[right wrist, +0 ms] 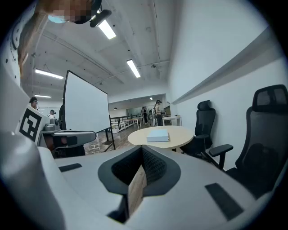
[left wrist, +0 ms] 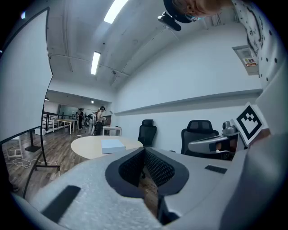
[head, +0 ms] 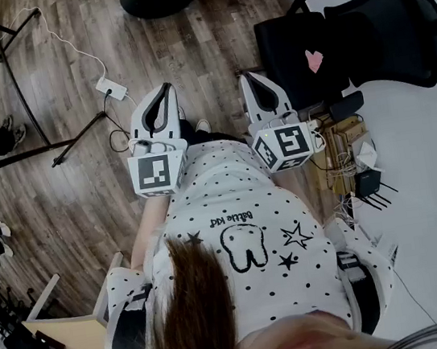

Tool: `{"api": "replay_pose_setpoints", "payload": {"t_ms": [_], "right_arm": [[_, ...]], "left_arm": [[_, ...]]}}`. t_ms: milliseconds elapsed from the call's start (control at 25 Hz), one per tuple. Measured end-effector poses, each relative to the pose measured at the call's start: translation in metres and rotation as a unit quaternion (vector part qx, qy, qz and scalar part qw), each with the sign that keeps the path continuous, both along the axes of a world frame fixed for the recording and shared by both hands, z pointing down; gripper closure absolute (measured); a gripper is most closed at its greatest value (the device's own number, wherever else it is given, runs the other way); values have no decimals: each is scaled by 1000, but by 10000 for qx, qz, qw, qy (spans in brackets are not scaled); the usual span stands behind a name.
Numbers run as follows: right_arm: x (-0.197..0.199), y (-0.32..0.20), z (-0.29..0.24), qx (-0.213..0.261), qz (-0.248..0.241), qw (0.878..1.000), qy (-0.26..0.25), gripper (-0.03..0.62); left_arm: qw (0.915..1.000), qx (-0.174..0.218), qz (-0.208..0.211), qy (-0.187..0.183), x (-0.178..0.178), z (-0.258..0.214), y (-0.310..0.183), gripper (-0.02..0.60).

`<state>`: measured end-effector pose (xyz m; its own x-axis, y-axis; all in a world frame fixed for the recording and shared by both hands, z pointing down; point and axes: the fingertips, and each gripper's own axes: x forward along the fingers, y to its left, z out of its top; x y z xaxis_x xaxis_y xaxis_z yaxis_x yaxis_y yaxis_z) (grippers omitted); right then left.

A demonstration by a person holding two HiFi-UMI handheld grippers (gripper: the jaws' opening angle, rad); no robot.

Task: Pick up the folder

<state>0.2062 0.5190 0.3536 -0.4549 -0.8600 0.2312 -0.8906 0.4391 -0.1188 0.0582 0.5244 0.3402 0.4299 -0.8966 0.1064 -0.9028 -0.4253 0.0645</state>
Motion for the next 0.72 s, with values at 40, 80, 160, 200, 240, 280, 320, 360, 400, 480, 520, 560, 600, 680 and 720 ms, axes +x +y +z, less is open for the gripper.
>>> {"api": "replay_pose_setpoints", "payload": {"t_ms": [40, 80, 160, 200, 240, 280, 320, 360, 400, 480, 520, 560, 600, 680, 720], "right_arm": [[0, 1, 0, 1, -4, 10000, -1, 588], [0, 2, 0, 2, -7, 10000, -3, 588], [0, 4, 0, 1, -10, 10000, -2, 588], [0, 6, 0, 0, -12, 10000, 8, 588], [1, 7, 1, 1, -16, 10000, 19, 588], [1, 8, 1, 3, -20, 10000, 26, 588], [1, 8, 1, 9, -25, 10000, 31, 588], [1, 9, 0, 18, -31, 10000, 33, 588], [1, 10, -1, 29, -37, 10000, 32, 588], [1, 11, -2, 50, -50, 10000, 36, 588], [1, 11, -2, 58, -59, 10000, 45, 588], [0, 12, -2, 64, -73, 9999, 55, 588], [0, 12, -2, 68, -87, 9999, 61, 588], [0, 13, -2, 73, -108, 9999, 61, 588], [0, 14, -2, 73, -114, 9999, 64, 588]], "left_arm": [[10000, 2, -8, 0, 0, 0, 1, 558], [10000, 4, -15, 1, 0, -1, 2, 558], [10000, 10, -21, 11, 0, -1, 4, 558], [10000, 13, -20, 20, 0, -1, 4, 558], [10000, 16, -21, 30, 0, -1, 5, 558], [10000, 20, -25, 42, 0, -2, 6, 558], [10000, 30, -33, 54, -1, -3, 6, 558], [10000, 43, -40, 62, -1, -4, 7, 558], [10000, 57, -45, 65, -1, -5, 7, 558], [9999, 81, -46, 71, 0, -6, 8, 558], [9999, 91, -49, 81, 0, -6, 9, 558], [9999, 97, -55, 90, 0, -6, 9, 558], [9999, 103, -64, 95, -1, -6, 10, 558], [9999, 116, -79, 100, 0, -6, 11, 558], [9999, 122, -77, 94, 0, -5, 11, 558]]}}
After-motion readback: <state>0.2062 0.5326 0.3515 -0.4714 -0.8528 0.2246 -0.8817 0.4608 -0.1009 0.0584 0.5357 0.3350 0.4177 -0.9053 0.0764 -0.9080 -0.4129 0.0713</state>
